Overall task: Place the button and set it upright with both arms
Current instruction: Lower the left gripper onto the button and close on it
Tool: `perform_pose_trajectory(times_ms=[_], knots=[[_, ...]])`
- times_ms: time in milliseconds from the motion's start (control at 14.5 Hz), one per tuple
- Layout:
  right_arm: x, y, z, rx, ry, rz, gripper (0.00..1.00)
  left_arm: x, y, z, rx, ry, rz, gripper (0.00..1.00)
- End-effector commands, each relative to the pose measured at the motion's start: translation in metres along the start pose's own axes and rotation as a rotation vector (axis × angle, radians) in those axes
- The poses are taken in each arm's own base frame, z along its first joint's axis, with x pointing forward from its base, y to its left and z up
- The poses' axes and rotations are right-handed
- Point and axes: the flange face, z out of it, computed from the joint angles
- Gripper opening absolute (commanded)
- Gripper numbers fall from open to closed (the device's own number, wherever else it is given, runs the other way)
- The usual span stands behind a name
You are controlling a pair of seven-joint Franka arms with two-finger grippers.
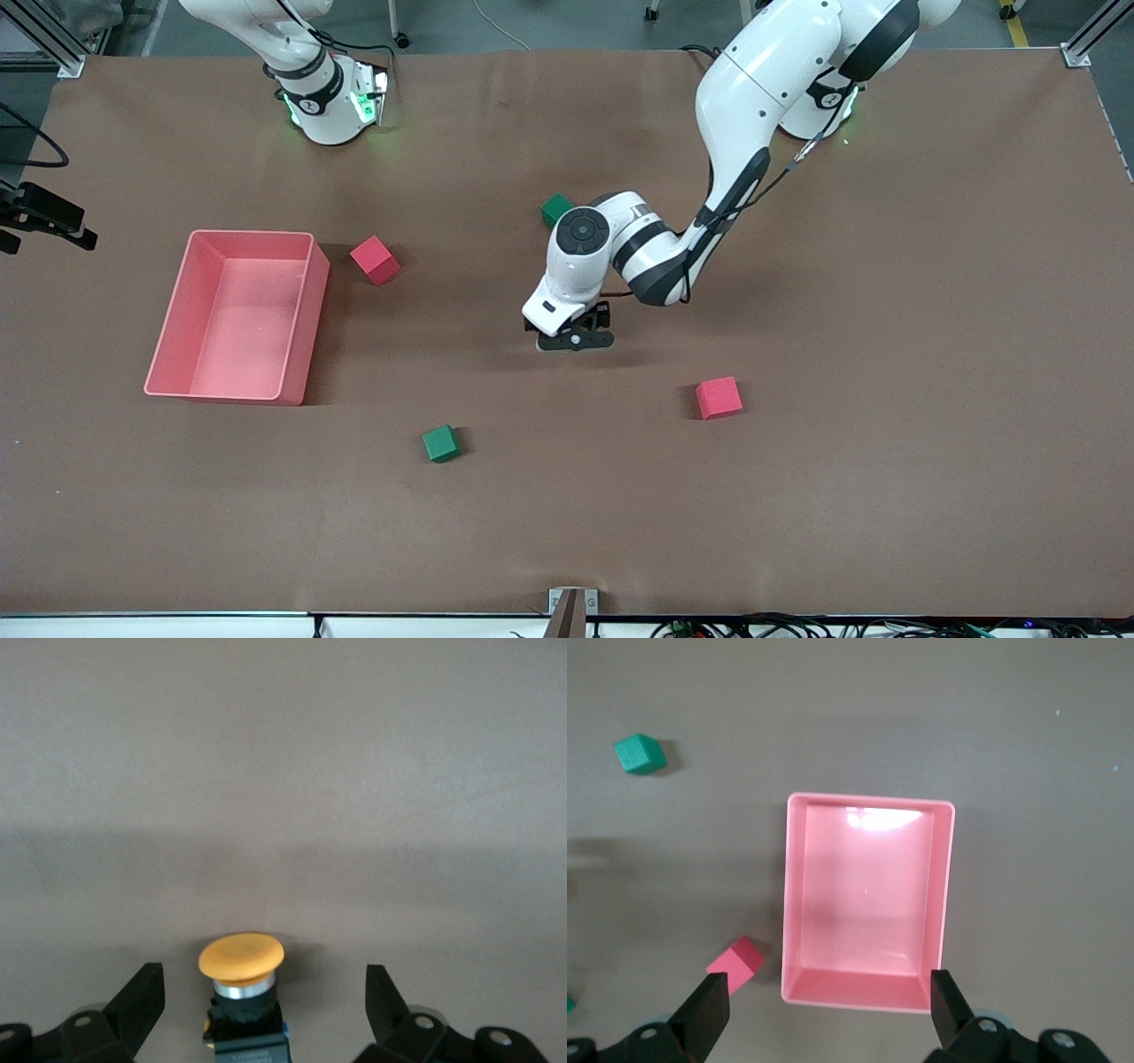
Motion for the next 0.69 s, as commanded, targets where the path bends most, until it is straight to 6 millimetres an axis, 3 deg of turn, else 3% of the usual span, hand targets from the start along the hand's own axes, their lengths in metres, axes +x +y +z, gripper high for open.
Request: perform_pose_trajectory(times_ms=[0,345,622], knots=[[0.000,-0.016,0.009,0.012,0.021,-0.037,1.00,0.001,0.003,0.001,0.015,0.019,0.004,1.00],[0.002,-0.043,0.004,0.005,0.026,-0.081,1.00,0.001,-0.006,0.019,0.040,0.003,-0.003,1.00],[0.002,-0.040,0.008,0.003,0.015,-0.084,1.00,0.000,-0.007,0.020,0.049,-0.003,-0.004,0.94]])
